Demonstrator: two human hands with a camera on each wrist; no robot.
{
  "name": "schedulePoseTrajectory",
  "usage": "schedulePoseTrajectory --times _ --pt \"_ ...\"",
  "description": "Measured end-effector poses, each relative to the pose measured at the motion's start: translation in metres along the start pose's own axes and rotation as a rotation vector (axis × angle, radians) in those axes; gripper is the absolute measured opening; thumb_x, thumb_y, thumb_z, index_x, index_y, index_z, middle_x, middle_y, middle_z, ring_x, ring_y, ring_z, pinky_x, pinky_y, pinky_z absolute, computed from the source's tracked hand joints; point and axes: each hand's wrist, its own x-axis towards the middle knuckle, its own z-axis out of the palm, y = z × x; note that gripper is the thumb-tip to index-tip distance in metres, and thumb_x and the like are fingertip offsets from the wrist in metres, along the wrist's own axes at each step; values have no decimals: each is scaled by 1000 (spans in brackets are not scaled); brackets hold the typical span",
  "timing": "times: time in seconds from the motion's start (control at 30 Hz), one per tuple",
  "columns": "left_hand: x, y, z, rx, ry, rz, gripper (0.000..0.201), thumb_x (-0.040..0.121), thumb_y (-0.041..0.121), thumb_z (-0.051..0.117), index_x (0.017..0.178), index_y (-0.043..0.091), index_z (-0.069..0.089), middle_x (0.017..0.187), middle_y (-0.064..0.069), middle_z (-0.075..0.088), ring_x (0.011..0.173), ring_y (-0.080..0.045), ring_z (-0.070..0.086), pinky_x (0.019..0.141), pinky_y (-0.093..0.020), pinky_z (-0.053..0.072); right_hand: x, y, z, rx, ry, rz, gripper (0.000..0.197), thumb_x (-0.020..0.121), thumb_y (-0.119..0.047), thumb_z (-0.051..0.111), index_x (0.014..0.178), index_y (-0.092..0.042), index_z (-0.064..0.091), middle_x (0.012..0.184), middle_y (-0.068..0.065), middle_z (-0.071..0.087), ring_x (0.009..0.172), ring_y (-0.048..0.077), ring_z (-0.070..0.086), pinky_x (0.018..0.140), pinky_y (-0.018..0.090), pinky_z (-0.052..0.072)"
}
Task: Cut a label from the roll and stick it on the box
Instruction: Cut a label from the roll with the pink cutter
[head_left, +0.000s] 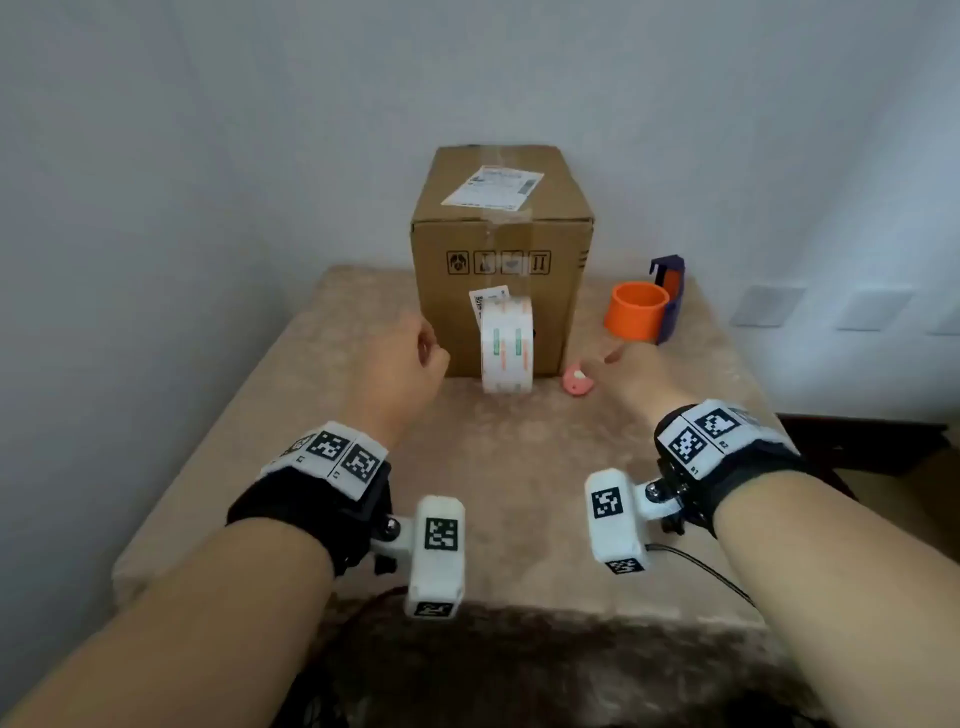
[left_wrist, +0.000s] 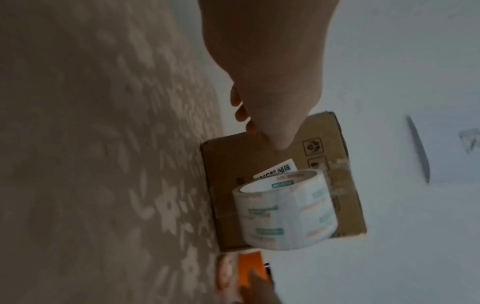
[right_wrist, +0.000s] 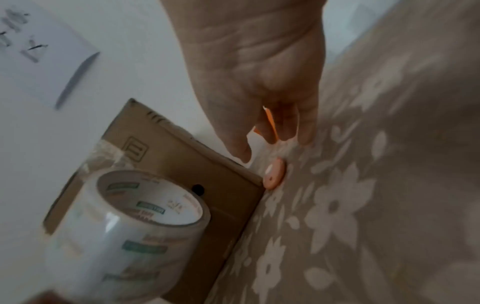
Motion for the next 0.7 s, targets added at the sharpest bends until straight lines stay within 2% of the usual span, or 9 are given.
schedulePoseTrajectory --times 0.13,0.2,0.23,0.3,0.33,0.43,0.53,0.6,0.7 --pt "5 -4 12 -64 6 -19 7 89 20 52 93 18 57 82 -1 63 70 -16 57 61 -28 47 6 5 13 105 23 58 31 78 -39 67 71 -10 57 68 9 58 67 28 62 66 37 55" --pt "9 -1 11 -87 6 20 7 89 20 51 93 18 57 81 0 62 69 -13 55 61 -25 45 2 2 15 -28 -32 45 37 82 -41 64 66 -9 54 62 5 51 58 21 52 54 28 44" --pt "12 -1 9 -103 15 29 7 88 20 51 92 18 57 79 2 61 68 -12 54 60 -25 44 1 -1 15 -76 -58 22 32 85 -38 62 76 -7 59 67 5 54 58 20 50 54 25 39" --pt "13 -2 6 -123 26 27 5 88 20 51 89 20 56 74 8 57 65 -8 51 57 -23 41 -2 -4 15 -88 -79 -10 31 86 -26 64 106 -3 63 86 10 59 71 20 51 61 23 39" --pt "12 -2 4 -138 25 14 4 88 20 51 87 22 55 72 10 56 64 -6 50 55 -21 39 -2 -3 15 -74 -55 -25 32 85 -20 64 111 -2 61 89 10 58 76 20 50 63 23 40" --pt "9 -5 3 -170 13 -6 6 88 18 51 86 22 54 71 11 54 63 -4 49 56 -19 37 -2 3 16 92 30 -21 28 82 -7 63 110 -8 58 98 10 60 79 23 53 67 32 49" --pt "7 -3 2 -218 2 -27 7 90 18 50 86 21 55 73 10 55 66 -5 50 57 -19 38 -2 11 13 325 -2 9 39 81 -5 64 117 -15 53 110 10 60 87 26 58 65 34 51" --pt "6 1 1 -298 7 -54 10 91 21 48 85 24 55 77 8 58 72 -11 56 64 -24 45 -7 11 7 389 3 -21 42 84 -7 63 125 -10 54 114 9 61 96 27 59 74 39 55" --pt "9 17 -2 -468 33 -102 16 94 25 46 81 32 53 82 7 63 79 -13 61 74 -31 50 -12 3 -7 416 93 -143 27 89 -13 58 115 -7 61 109 15 69 99 29 63 89 46 54"
